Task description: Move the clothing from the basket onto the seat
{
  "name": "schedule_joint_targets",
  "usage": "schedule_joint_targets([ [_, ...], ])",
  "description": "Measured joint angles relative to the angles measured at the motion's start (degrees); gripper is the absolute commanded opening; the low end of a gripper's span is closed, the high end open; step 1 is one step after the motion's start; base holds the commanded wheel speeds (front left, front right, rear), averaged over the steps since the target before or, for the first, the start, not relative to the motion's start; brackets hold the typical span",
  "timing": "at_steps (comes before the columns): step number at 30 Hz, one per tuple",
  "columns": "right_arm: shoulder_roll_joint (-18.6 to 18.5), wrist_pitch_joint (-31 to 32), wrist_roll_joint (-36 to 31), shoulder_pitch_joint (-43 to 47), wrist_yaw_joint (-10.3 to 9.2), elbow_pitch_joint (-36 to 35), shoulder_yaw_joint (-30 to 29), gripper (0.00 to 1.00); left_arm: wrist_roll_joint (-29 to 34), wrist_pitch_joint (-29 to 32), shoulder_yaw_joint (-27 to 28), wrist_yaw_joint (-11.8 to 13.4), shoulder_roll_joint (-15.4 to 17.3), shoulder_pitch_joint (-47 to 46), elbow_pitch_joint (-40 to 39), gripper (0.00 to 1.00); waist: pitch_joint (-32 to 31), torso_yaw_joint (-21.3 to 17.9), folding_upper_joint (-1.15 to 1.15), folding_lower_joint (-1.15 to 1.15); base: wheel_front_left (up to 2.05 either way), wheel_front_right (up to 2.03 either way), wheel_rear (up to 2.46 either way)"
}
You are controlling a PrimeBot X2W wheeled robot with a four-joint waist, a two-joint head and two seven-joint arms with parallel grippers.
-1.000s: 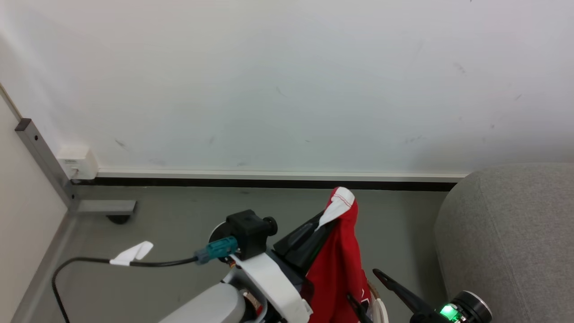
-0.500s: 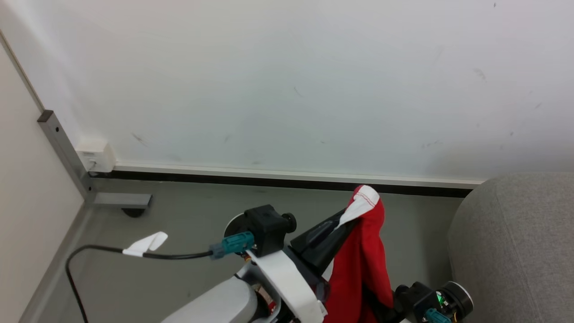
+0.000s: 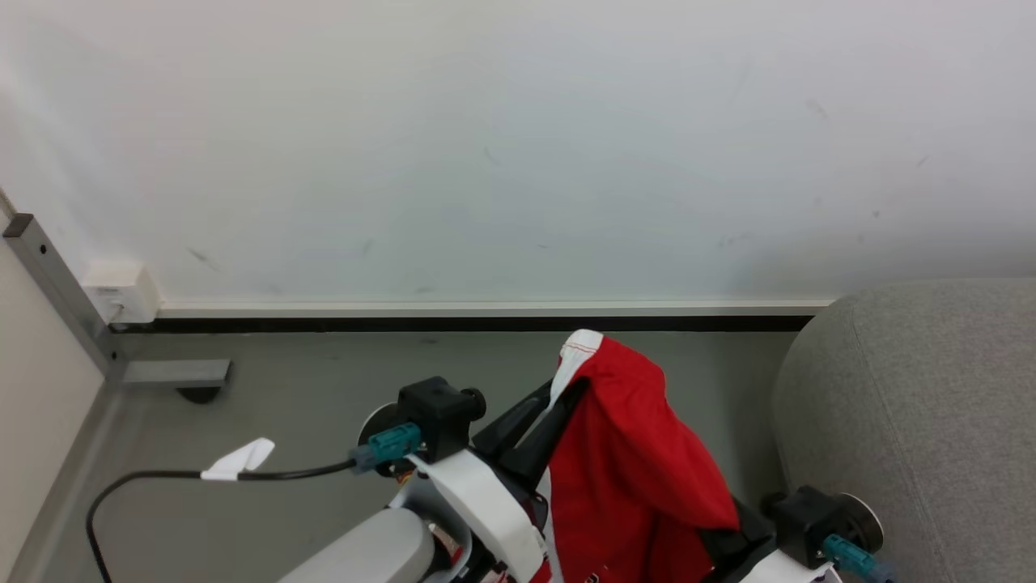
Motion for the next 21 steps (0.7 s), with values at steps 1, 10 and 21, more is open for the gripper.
schedule_joint_targets([
  [1,-0.42,-0.01,1.09,-0.04,0.00,-0.68,-0.09,0.00,0.04,-0.04,-0.02,0.13,-0.04,0.12,0.74,1.00,0.13,-0.38,0.00,0.00,0.00,0.00,0.00],
  [10,-6.20,-0.01,10.82,-0.99,-0.01,-5.78,-2.64,0.00,1.47,-2.59,-0.37,-0.19,-1.94,2.08,5.72,1.00,1.02,-3.70,0.00,0.00,0.00,0.00,0.00],
  [21,-11.18,-0.01,14.74,-1.48,-0.01,-9.37,-10.73,0.00,3.43,-3.61,-2.19,-2.71,-5.90,3.42,10.05,1.00,1.50,-9.60,0.00,0.00,0.00,0.00,0.00],
])
